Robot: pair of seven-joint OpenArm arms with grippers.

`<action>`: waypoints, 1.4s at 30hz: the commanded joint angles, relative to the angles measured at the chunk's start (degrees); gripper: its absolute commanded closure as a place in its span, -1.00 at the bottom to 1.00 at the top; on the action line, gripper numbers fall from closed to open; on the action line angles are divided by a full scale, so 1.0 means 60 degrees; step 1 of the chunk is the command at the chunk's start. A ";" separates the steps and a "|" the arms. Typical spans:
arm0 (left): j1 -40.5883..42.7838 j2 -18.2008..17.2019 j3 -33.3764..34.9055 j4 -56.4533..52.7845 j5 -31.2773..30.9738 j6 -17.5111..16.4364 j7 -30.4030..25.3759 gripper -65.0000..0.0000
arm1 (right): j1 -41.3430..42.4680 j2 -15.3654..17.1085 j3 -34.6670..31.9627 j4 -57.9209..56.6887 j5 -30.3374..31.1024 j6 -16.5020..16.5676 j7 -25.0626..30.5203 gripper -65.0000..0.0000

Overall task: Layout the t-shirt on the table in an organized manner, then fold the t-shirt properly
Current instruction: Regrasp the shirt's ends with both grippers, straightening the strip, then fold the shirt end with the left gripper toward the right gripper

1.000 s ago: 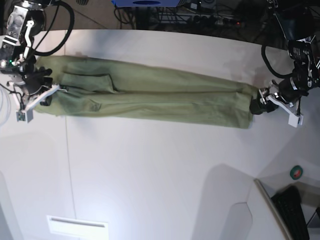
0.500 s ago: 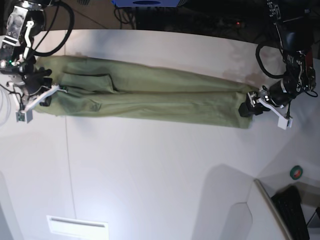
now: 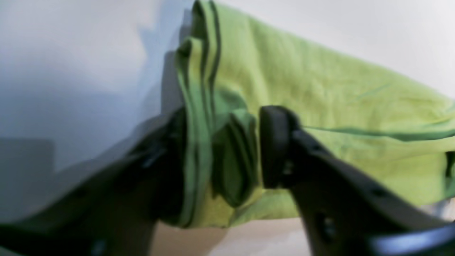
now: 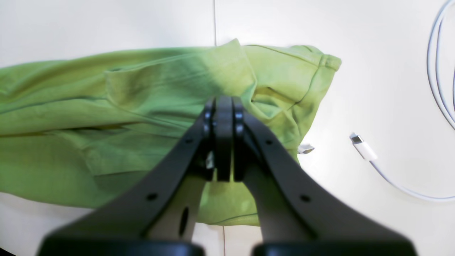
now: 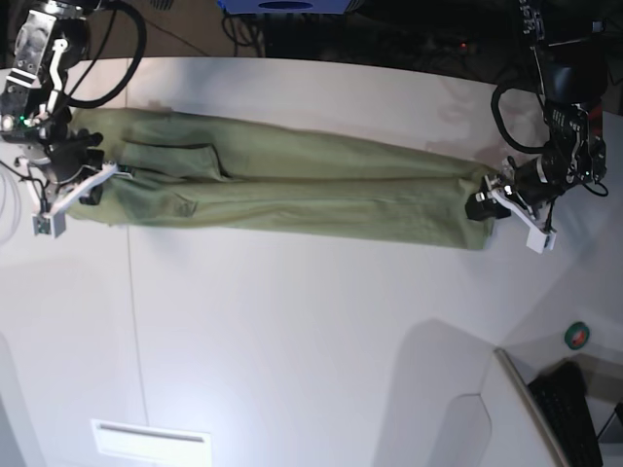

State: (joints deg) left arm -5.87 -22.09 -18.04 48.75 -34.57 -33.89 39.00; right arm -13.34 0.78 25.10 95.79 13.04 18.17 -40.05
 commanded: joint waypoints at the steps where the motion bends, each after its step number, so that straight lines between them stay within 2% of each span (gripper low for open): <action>1: -0.0070 -0.0121 -0.0018 0.0058 0.0069 0.0044 0.0159 0.40 | 0.0077 0.0083 0.0014 0.0175 0.0076 0.0026 0.0192 1.00; 3: -0.0070 -0.0121 -0.0077 0.0058 0.0069 0.0044 0.0159 0.59 | 0.0077 0.0083 0.0014 0.0175 0.0076 0.0026 0.0192 1.00; 5: -0.0070 -0.0165 -0.0106 0.0058 0.0069 0.0044 0.0129 0.93 | 0.0077 0.0083 0.0014 0.0175 0.0076 0.0026 0.0192 1.00; 6: -0.0070 -0.0194 -0.0106 0.0058 0.0069 0.0044 0.0115 1.00 | 0.0077 0.0083 0.0014 0.0175 0.0076 0.0026 0.0192 1.00; 9: -0.0084 -0.0224 -0.0106 0.0058 0.0083 0.0044 -0.0193 1.00 | 0.0077 0.0083 0.0014 0.0175 0.0076 0.0026 0.0192 1.00; 14: -0.0011 -0.0663 -0.0121 0.0292 0.0040 0.0044 -0.0398 1.00 | 0.0063 0.0083 0.0014 0.0175 0.0076 0.0026 0.0192 1.00; 18: 0.0634 -0.0722 -0.0121 0.1889 0.0054 0.0088 -0.0339 1.00 | 0.0063 0.0083 0.0014 0.0189 0.0076 0.0026 0.0192 1.00; 20: 0.1352 -0.0575 -0.0136 0.3164 0.0054 0.0308 -0.0339 1.00 | 0.0063 0.0083 0.0014 0.0189 0.0076 0.0026 0.0192 1.00; 25: 0.2934 -0.0165 -0.0106 0.6666 0.0083 0.2286 -0.0310 1.00 | 0.0063 0.0083 0.0014 0.0189 0.0076 0.0026 0.0192 1.00; 28: 0.3315 0.0128 -0.0004 0.8248 0.0083 0.2974 0.0364 1.00 | 0.0063 0.0083 0.0014 0.0189 0.0076 0.0026 0.0192 1.00; 31: 0.3198 0.0699 -0.0004 0.8893 0.0083 0.3004 0.1243 1.00 | 0.0063 0.0068 0.0014 0.0189 0.0076 0.0026 0.0192 1.00; 36: 0.2568 0.1666 0.0128 0.8996 0.0083 0.3004 0.2313 1.00 | 0.0077 0.0068 0.0014 0.0218 0.0076 0.0026 0.0177 1.00; 42: 0.2070 0.1857 0.1989 0.8893 0.0098 0.3033 0.2488 1.00 | 0.0077 0.0068 0.0014 0.0233 0.0076 0.0026 -0.0013 1.00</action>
State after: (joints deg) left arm 7.46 -10.66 -5.54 101.16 -33.28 -15.40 55.07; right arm -13.32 0.75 25.02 95.98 13.06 18.17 -41.12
